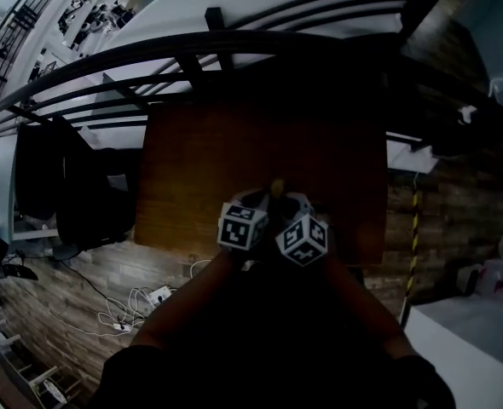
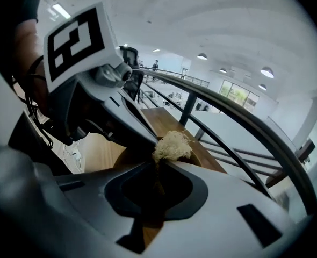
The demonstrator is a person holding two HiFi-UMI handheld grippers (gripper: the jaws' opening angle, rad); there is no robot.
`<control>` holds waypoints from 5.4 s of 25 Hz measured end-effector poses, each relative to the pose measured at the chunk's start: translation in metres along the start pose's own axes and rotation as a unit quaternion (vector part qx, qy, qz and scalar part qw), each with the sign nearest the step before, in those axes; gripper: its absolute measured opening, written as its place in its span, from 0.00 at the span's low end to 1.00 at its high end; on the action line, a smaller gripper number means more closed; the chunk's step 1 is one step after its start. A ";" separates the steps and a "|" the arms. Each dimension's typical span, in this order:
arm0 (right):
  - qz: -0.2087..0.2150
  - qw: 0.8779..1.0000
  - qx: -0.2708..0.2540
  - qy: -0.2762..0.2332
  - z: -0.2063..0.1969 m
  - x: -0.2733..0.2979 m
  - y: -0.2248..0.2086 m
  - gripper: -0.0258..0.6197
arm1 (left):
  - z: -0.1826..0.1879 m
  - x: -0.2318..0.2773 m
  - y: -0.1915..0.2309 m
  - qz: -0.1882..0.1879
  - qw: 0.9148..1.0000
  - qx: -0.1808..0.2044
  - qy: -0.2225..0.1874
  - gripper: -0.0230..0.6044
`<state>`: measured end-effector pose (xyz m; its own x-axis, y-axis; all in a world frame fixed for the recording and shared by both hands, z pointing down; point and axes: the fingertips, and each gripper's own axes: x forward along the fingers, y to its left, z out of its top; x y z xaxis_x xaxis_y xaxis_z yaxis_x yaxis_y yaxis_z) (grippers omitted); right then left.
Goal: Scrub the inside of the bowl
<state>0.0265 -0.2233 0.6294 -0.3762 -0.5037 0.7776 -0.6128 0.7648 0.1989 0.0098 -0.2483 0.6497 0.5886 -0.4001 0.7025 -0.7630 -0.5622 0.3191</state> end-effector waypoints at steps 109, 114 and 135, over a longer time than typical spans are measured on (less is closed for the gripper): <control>0.159 0.980 -0.080 -0.091 0.100 -0.126 0.079 0.09 | 0.055 -0.140 0.021 0.014 0.986 0.018 -0.165 0.05; 0.142 0.979 -0.066 -0.130 0.101 -0.150 0.050 0.10 | 0.064 -0.130 0.033 -0.041 0.982 -0.065 -0.175 0.05; 0.122 0.971 -0.031 -0.205 0.096 -0.187 -0.006 0.10 | 0.059 -0.133 -0.028 -0.360 0.875 -0.268 -0.182 0.05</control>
<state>0.0335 -0.1726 0.4258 -0.7577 -0.4124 0.5058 -0.4325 0.8977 0.0841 -0.0317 -0.2220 0.5100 0.9399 -0.3408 -0.0221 -0.1168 -0.3816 0.9169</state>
